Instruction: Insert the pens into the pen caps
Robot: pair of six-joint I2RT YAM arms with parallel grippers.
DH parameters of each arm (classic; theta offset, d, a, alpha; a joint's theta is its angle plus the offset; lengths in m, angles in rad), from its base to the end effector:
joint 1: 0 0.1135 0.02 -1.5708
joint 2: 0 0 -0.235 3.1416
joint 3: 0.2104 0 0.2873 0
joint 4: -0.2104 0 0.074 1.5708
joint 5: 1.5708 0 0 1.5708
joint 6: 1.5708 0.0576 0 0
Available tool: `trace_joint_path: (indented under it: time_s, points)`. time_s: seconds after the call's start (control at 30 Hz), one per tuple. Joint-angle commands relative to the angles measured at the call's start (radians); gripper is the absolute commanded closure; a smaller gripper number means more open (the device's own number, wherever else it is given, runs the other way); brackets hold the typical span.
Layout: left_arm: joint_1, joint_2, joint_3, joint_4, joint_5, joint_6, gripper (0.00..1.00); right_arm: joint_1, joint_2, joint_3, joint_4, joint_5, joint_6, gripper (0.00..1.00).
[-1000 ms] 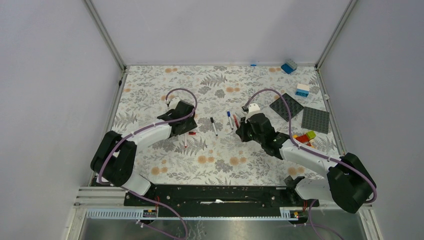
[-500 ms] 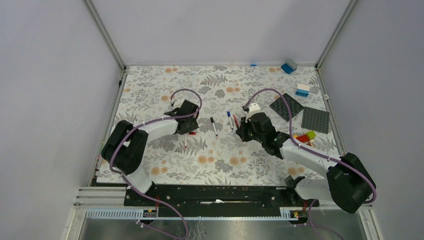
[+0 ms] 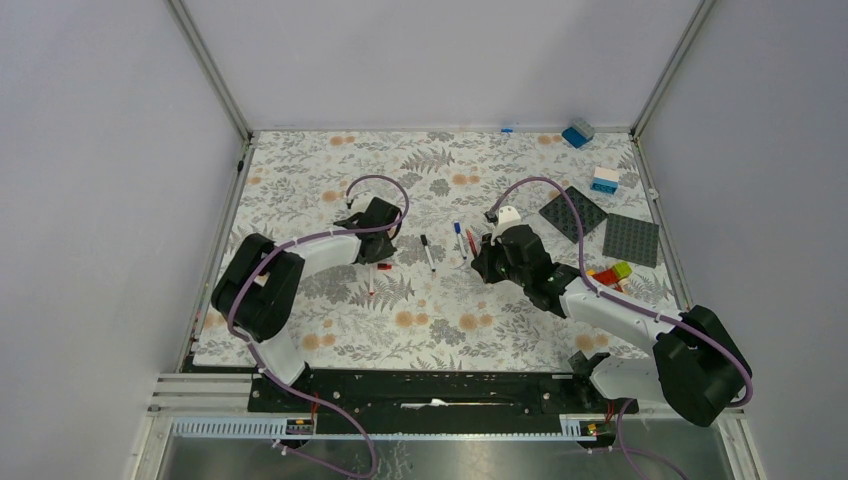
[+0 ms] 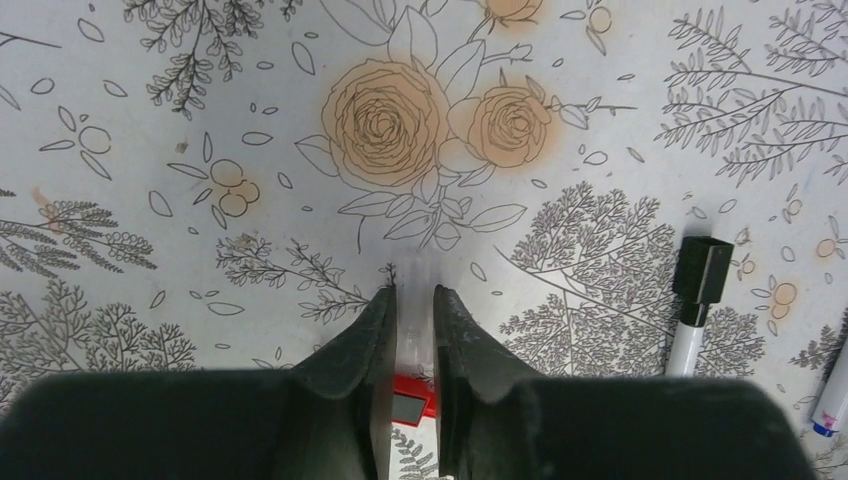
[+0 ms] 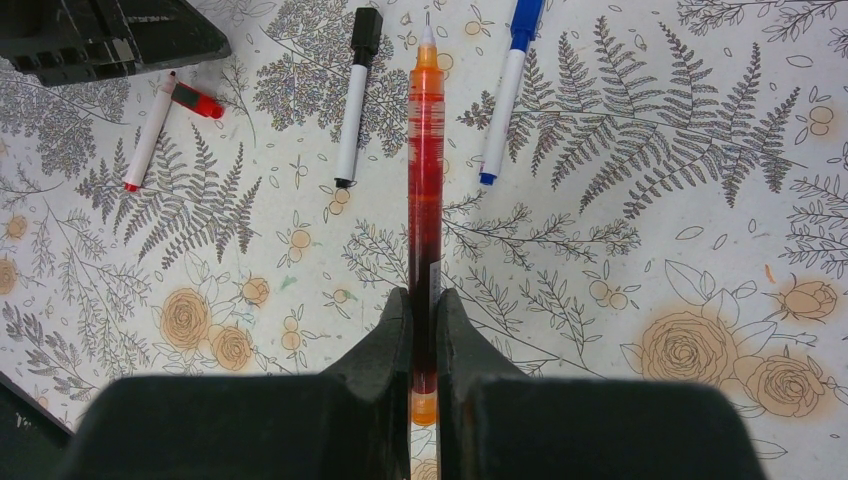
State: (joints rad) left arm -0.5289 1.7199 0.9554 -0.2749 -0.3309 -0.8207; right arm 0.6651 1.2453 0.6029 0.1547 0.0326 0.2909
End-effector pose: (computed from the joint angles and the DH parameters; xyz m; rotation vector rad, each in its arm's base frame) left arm 0.3240 -0.1677 0.0840 -0.4805 2.4810 -0.1001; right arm 0.2545 0.1972 0.1542 -0.3713 2.0723 0.5520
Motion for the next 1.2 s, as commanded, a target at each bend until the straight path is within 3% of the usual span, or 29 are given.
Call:
trace_joint_path:
  time_s: [0.0, 0.1, 0.3, 0.83, 0.93, 1.17]
  points:
    - [0.007, 0.022, 0.021, 0.038, 0.0, 0.024, 0.91, -0.01, 0.005, 0.033, 0.032, -0.012, -0.011, 1.0]
    - [-0.007, -0.001, -0.003, 0.093, 0.053, 0.054, 0.97, -0.009, 0.007, 0.033, 0.032, -0.013, -0.011, 1.0]
    - [-0.073, -0.045, 0.006, 0.088, 0.095, 0.074, 0.99, -0.01, 0.009, 0.035, 0.032, -0.014, -0.009, 1.0]
    - [-0.275, -0.081, -0.047, -0.05, 0.118, -0.046, 0.96, -0.015, 0.005, 0.032, 0.032, -0.017, -0.007, 1.0]
    - [-0.285, -0.091, -0.059, -0.063, 0.106, -0.056, 0.9, -0.016, 0.002, 0.031, 0.032, -0.017, -0.008, 1.0]
    - [-0.287, -0.093, -0.041, -0.079, 0.093, -0.031, 0.6, -0.016, 0.001, 0.03, 0.032, -0.016, -0.007, 1.0]
